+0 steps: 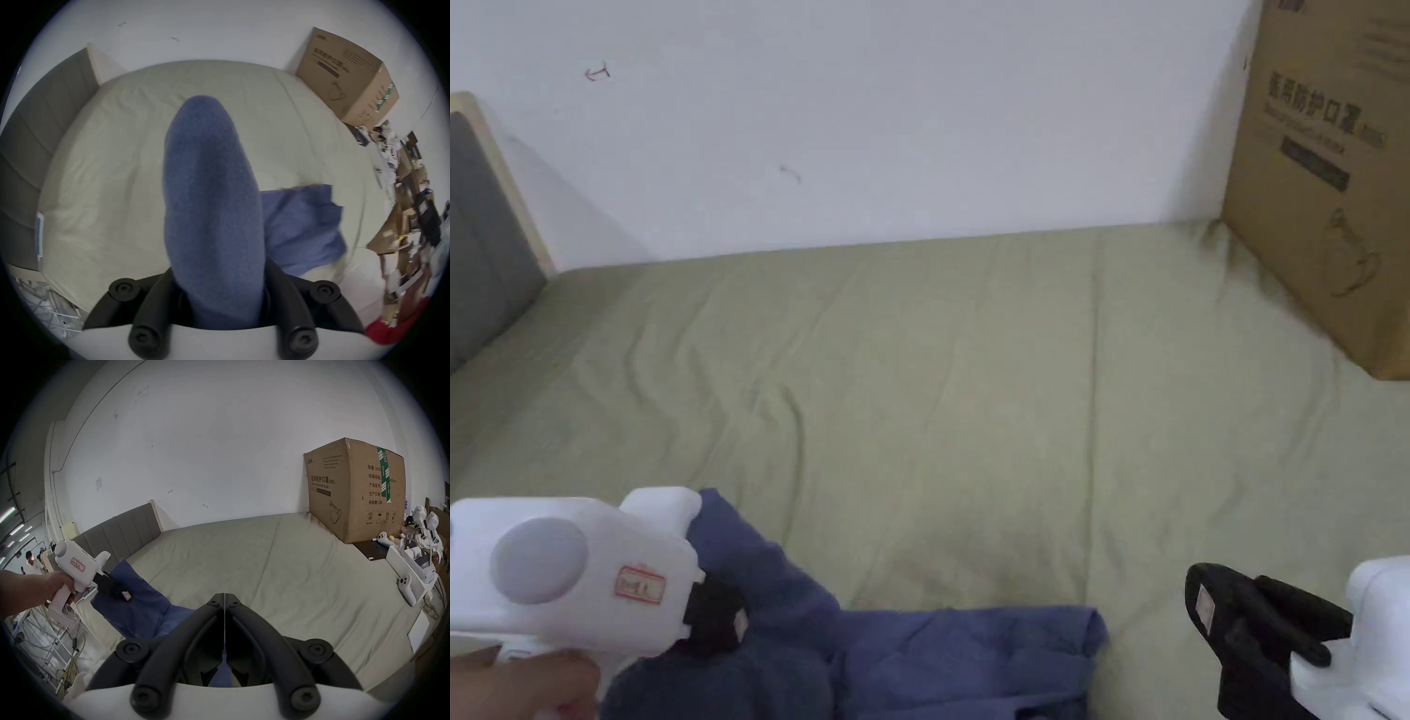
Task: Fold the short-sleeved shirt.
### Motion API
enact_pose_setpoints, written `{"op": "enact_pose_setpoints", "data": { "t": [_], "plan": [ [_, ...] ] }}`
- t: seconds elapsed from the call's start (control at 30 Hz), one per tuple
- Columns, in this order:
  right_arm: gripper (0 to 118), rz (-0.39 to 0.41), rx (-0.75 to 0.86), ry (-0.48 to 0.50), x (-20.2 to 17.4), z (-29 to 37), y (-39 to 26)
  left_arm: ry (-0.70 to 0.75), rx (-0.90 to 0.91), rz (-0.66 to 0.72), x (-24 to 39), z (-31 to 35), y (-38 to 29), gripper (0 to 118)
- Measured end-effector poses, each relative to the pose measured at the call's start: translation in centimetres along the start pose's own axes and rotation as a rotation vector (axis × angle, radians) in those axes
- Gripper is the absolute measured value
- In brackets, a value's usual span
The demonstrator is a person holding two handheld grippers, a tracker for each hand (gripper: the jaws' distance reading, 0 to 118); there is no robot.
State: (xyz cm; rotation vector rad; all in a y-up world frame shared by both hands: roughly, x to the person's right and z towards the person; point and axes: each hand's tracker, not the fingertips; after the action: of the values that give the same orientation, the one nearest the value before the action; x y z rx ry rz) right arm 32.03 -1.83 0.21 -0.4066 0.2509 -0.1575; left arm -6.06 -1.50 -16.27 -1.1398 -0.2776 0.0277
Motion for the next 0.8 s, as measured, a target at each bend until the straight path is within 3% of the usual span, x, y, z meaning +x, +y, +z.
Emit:
{"op": "enact_pose_setpoints", "data": {
  "t": [0.2,0.23,0.27,0.3,0.33,0.47,0.63,0.67,0.73,0.77,0.8],
  "plan": [
    [3,-0.058,0.012,-0.026,1.9,1.7,0.0,-0.21,-0.079,0.025,9.3,-6.9,2.5,15],
    [3,-0.062,0.011,-0.033,2.2,1.9,0.0,-0.274,-0.102,0.065,10.5,-8.4,2.7,20],
    [3,-0.065,0.011,-0.041,2.6,2.1,-0.1,-0.342,-0.132,0.097,11.5,-9.9,2.8,40],
    [3,-0.067,0.011,-0.053,2.9,2.2,-0.1,-0.429,-0.168,0.143,12.4,-11.4,2.9,92],
    [3,-0.07,0.009,-0.062,3.2,2.4,-0.2,-0.483,-0.225,0.176,12.9,-12.7,2.9,118],
    [3,-0.105,-0.003,-0.081,4.4,2.7,-0.4,-0.548,-0.201,0.258,12.8,-12.1,2.2,118],
    [3,-0.105,-0.004,-0.098,4.8,2.3,-0.9,-0.391,-0.003,0.103,10.5,-5.6,1.9,118],
    [3,-0.092,0.001,-0.101,4.7,2.2,-1.0,-0.353,0.037,0.036,10.5,-4.5,1.6,117],
    [3,-0.089,0.007,-0.092,4.6,2.2,-0.8,-0.257,0.137,-0.1,11.5,-3.2,0.8,86],
    [3,-0.097,0.012,-0.082,4.6,2.2,-0.8,-0.206,0.156,-0.173,12.2,-3.0,0.5,56],
    [3,-0.103,0.016,-0.073,4.7,2.2,-0.7,-0.18,0.157,-0.228,13.2,-3.2,0.0,13]
  ]
}}
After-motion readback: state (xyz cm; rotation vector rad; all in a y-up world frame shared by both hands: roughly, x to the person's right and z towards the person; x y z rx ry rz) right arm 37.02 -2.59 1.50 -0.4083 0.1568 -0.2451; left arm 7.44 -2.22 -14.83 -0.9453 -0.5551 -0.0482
